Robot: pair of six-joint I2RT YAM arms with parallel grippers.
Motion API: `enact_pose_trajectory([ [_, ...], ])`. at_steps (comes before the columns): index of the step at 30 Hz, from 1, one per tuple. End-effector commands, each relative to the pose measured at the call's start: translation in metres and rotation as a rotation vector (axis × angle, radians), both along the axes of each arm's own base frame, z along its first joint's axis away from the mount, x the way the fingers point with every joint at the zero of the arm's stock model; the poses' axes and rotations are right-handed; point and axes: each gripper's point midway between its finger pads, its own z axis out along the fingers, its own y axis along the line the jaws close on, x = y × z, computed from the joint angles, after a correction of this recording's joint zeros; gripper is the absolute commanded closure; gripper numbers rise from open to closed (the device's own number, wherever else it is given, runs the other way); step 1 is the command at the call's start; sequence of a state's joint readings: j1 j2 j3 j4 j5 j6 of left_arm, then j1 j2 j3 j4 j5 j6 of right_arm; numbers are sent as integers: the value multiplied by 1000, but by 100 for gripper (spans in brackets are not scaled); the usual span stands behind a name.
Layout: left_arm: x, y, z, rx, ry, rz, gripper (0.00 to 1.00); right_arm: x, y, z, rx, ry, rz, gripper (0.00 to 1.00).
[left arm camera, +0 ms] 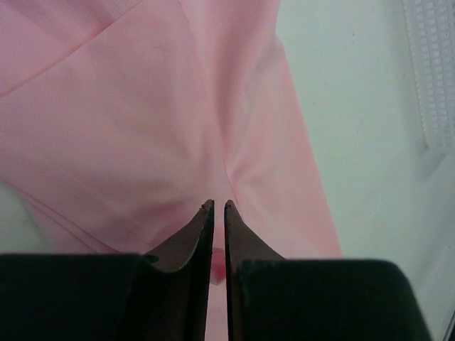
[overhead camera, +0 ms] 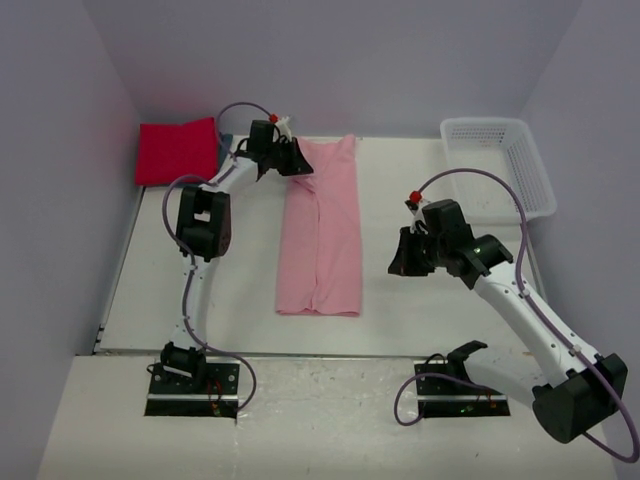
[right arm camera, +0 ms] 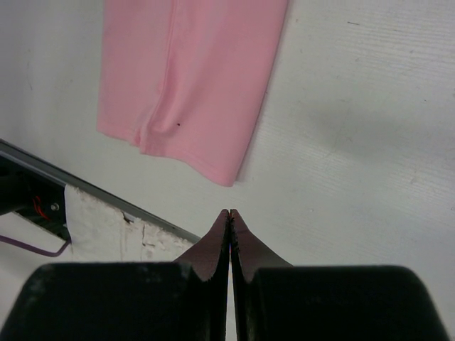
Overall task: Fold and stack the t-shirts
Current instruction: Grab the bottom of the folded rectangular tshirt with both arms
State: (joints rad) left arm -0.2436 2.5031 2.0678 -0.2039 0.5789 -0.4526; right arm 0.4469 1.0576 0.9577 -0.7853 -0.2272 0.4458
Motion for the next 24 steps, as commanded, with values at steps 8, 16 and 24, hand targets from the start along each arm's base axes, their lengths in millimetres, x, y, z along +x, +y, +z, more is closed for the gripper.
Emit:
enact_pose_trajectory([
  [8,-20,11,17,57,-27,10,92,-3,3,8,35,-42,6,100],
  [16,-46,18,15,62,-24,25,93,-3,8,1,54,-31,22,100],
  [24,-57,21,0,70,4,38,94,-4,10,-15,43,6,31,100],
])
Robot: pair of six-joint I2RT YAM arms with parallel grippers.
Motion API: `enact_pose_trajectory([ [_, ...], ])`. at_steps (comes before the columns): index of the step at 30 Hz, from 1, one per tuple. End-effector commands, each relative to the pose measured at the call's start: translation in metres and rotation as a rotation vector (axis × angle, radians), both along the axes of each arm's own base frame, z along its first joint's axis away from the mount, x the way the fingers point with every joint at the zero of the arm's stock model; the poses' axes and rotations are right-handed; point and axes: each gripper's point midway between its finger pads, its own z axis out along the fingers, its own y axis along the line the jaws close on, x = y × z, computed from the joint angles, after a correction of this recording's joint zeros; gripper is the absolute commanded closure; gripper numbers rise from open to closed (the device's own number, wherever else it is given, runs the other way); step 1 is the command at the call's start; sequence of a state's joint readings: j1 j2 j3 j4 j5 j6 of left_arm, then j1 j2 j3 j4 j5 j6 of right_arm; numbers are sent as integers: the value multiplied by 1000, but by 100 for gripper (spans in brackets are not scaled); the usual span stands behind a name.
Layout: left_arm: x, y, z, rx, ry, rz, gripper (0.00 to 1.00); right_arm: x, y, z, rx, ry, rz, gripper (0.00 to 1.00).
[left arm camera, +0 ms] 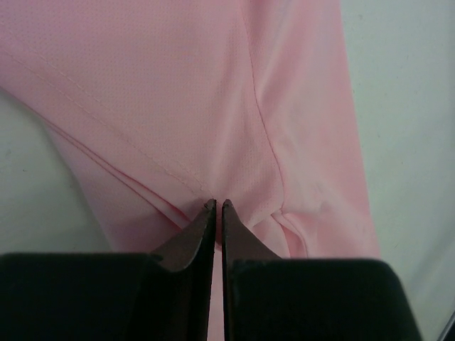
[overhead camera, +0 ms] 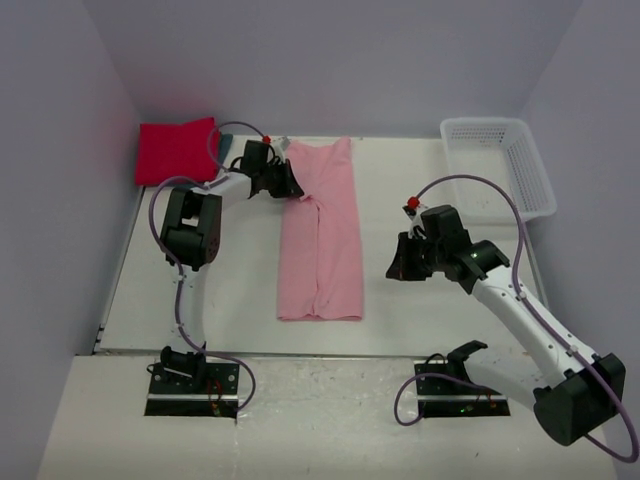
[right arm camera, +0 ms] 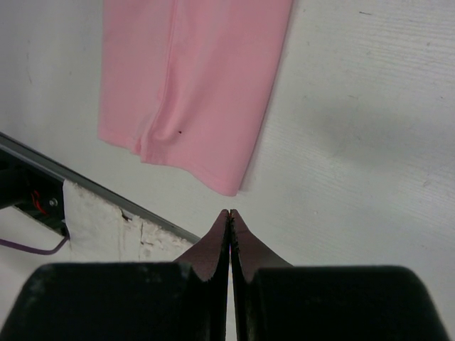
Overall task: Fold and stack the t-shirts
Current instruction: Grab the bottom of the folded rectangular tshirt with both arms
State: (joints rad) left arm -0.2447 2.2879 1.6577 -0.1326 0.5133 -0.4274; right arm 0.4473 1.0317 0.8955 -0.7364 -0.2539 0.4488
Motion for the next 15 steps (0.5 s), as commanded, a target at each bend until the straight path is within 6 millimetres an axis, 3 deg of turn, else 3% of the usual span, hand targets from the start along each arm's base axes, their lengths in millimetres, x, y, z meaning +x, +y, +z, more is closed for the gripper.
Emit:
enact_pose_trajectory([
  [1,7,-5,25,-11,-85,1,94,1,8,-12,0,24,17,100],
  [5,11,-6,29,3,-105,0,91,5,11,-21,-30,36,10,100],
  [7,16,-5,44,10,-140,3,85,9,14,-22,-25,38,4,99],
  [10,23,-4,72,23,-194,11,75,16,18,-26,-20,32,-17,89],
  [11,25,-3,82,26,-209,12,73,20,20,-29,-15,31,-24,78],
  [14,26,-1,109,32,-243,23,65,17,29,-37,17,63,-16,64],
  [15,27,0,127,29,-275,31,64,16,33,-43,31,81,-22,56],
])
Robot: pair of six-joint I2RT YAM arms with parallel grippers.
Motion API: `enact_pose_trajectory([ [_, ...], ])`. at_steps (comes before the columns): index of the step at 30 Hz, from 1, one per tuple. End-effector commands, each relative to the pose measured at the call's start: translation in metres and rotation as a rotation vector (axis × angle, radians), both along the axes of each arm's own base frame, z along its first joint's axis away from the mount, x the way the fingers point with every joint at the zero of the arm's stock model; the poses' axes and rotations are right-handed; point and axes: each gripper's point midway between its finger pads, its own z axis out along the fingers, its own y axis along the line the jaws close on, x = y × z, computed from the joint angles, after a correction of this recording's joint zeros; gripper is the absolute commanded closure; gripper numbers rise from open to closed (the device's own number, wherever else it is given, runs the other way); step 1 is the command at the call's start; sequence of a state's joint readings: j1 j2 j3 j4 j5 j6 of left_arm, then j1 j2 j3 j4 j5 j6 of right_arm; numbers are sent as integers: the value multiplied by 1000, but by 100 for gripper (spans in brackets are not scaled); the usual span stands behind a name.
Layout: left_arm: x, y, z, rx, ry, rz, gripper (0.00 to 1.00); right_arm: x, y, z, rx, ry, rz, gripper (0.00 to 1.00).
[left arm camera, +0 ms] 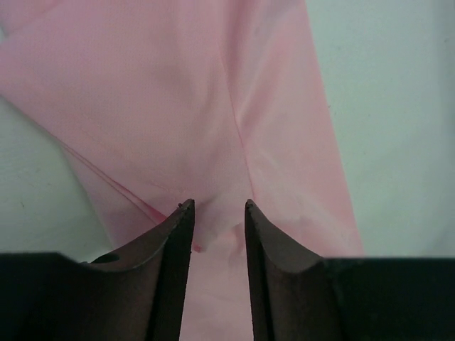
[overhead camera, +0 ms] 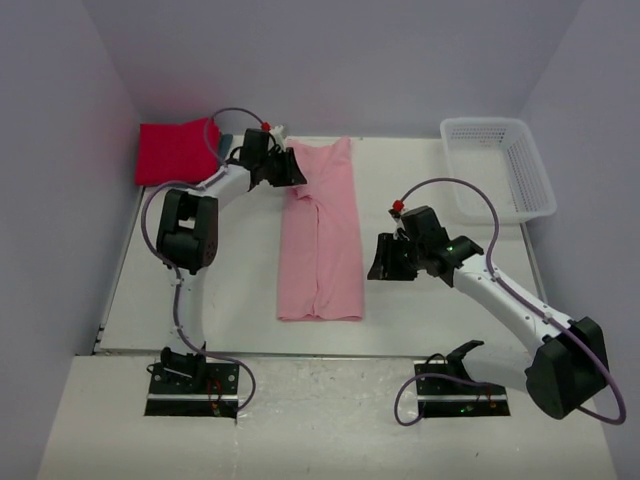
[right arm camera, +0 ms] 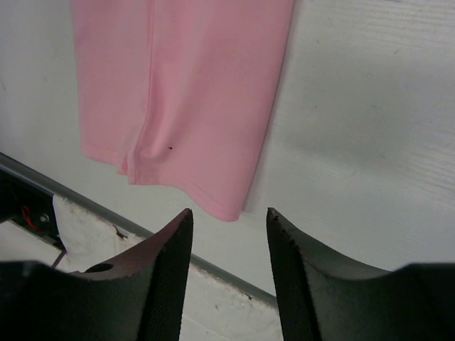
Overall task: Fold and stack the t-shirts
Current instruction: Grab the bottom of the folded rectangular tshirt with both arms
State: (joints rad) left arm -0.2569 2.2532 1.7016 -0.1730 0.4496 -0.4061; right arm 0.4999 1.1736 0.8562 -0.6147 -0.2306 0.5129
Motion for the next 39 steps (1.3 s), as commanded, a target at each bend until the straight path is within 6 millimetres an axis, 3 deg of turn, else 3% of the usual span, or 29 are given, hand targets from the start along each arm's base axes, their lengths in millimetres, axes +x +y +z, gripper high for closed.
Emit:
enact_pose_trajectory([
  [1,16,-1,109,-14,-226,7,62,2,15,-12,53,17,-10,52],
  [3,11,0,132,-20,-263,9,59,-3,18,-23,70,40,-30,42],
  [9,-10,12,176,-16,-302,84,57,-20,35,-51,135,110,-25,40],
  [12,-27,23,190,-11,-314,149,56,-27,38,-63,122,131,-31,40],
  [15,-48,35,192,9,-306,218,56,-32,43,-71,129,148,-13,41],
  [16,-54,36,191,8,-303,230,56,-33,44,-74,123,157,-11,41],
  [17,-65,41,172,14,-251,263,56,-33,44,-78,111,169,-11,42],
  [18,-74,49,181,16,-269,304,56,-33,46,-80,112,170,-9,43],
  [19,-81,51,176,20,-257,314,56,-35,47,-82,109,177,-2,44],
  [20,-93,55,157,31,-213,333,56,-34,49,-84,104,182,-3,46],
  [21,-101,62,164,33,-228,359,57,-35,49,-85,101,182,-3,48],
  [23,-117,68,145,60,-185,366,57,-37,49,-87,95,190,-5,50],
  [30,-157,83,151,80,-177,377,57,-45,52,-97,100,215,-3,55],
  [33,-173,83,141,88,-116,370,57,-51,54,-97,103,222,-5,67],
  [35,-189,79,125,107,-53,338,57,-55,54,-94,114,212,-6,75],
  [39,-220,70,93,133,28,304,57,-53,52,-90,116,184,-13,100],
])
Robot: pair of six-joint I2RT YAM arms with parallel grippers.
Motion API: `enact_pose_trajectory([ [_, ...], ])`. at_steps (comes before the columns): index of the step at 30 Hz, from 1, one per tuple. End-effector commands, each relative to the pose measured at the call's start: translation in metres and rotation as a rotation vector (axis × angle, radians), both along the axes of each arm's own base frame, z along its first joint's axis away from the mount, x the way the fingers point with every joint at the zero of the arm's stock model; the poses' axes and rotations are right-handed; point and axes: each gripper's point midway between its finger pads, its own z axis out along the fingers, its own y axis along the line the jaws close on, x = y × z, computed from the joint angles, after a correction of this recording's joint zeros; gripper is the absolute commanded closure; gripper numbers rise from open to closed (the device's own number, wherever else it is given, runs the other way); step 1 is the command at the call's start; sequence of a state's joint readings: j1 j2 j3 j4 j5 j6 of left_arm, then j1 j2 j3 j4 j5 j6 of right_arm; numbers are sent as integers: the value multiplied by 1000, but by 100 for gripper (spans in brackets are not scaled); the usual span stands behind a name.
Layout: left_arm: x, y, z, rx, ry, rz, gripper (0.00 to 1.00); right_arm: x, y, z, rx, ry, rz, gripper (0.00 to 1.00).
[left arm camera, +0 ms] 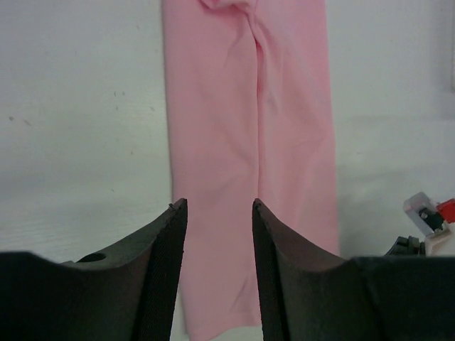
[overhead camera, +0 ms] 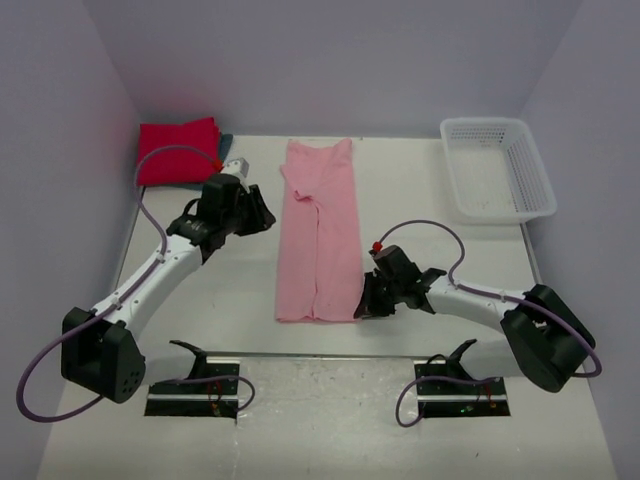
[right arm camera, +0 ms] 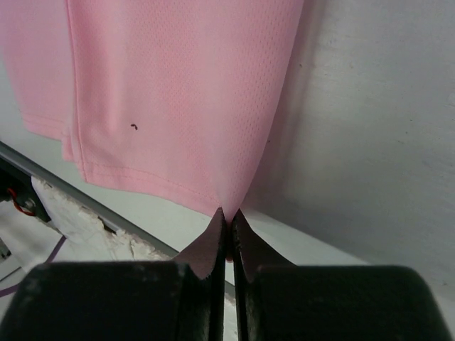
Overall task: Fold and stack the t-shirts
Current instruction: Grab the bottom of the folded rectangular tshirt with both arms
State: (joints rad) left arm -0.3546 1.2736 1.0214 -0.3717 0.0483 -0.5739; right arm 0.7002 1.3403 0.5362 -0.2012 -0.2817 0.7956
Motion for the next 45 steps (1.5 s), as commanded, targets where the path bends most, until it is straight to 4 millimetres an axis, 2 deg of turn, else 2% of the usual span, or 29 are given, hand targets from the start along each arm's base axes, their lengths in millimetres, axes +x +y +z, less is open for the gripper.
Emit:
enact_pose_trajectory([
  [1,-46,-5,-46,3,153,-11,56,8,5,9,29,-43,-18,100],
  [3,-58,-7,-58,3,181,-22,56,7,5,6,26,-37,-19,100],
  [4,-70,-6,-73,11,220,-29,57,7,5,6,27,-38,-19,100],
  [10,-111,2,-105,13,317,-51,55,8,3,4,20,-48,-16,100],
  [12,-119,-4,-100,-34,308,-89,52,8,3,2,17,-49,-13,100],
  [14,-129,-10,-100,-75,317,-129,36,8,5,2,23,-49,-6,100],
  [18,-150,-27,-107,-187,371,-213,33,6,4,0,23,-48,-2,100],
  [20,-159,-32,-117,-219,411,-235,33,5,3,-1,22,-45,0,100],
  [27,-173,-29,-142,-221,482,-222,39,2,-1,0,22,-58,-7,100],
  [39,-187,-29,-162,-236,534,-215,50,3,0,1,32,-58,-13,100],
  [45,-192,-34,-170,-251,559,-230,52,2,1,1,33,-54,-12,100],
])
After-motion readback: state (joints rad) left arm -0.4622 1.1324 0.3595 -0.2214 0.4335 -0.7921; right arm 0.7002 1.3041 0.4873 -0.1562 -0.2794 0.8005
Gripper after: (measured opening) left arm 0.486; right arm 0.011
